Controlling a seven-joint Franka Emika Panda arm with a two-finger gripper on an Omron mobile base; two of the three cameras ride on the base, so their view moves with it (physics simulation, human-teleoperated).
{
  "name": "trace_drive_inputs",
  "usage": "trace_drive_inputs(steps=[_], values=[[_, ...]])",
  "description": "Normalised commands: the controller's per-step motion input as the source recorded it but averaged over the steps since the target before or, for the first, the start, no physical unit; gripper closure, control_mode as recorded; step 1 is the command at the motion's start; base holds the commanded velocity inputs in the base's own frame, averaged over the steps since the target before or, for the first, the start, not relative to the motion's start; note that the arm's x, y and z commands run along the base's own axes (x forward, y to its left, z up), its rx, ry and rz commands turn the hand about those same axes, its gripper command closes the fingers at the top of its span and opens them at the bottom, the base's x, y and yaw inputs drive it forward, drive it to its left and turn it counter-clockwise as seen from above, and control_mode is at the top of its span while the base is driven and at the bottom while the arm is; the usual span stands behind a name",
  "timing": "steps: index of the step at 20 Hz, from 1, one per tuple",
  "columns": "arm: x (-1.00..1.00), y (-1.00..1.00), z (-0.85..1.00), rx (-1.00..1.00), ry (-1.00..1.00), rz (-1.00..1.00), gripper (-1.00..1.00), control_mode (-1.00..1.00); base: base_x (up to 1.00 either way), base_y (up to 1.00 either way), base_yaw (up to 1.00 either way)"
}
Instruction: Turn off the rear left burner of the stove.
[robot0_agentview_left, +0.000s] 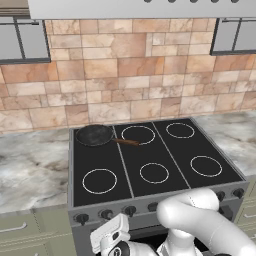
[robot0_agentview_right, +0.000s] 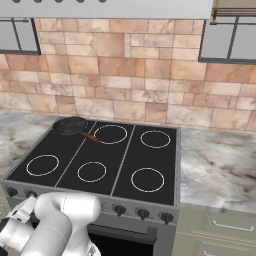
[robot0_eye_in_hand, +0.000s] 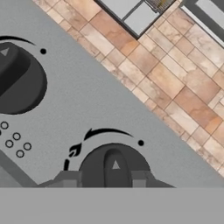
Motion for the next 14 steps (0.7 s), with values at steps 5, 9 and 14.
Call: trace_drive_inputs(steps=[5, 9, 14], values=[[0.0, 0.0, 0.41, 0.0, -0.05, 0.0, 1.0, -1.0, 0.0, 0.0, 0.0], [0.0, 0.0, 0.51, 0.03, -0.04, 0.0, 1.0, -1.0, 0.0, 0.0, 0.0], [0.0, 0.0, 0.54, 0.06, -0.04, 0.0, 1.0, -1.0, 0.0, 0.0, 0.0]])
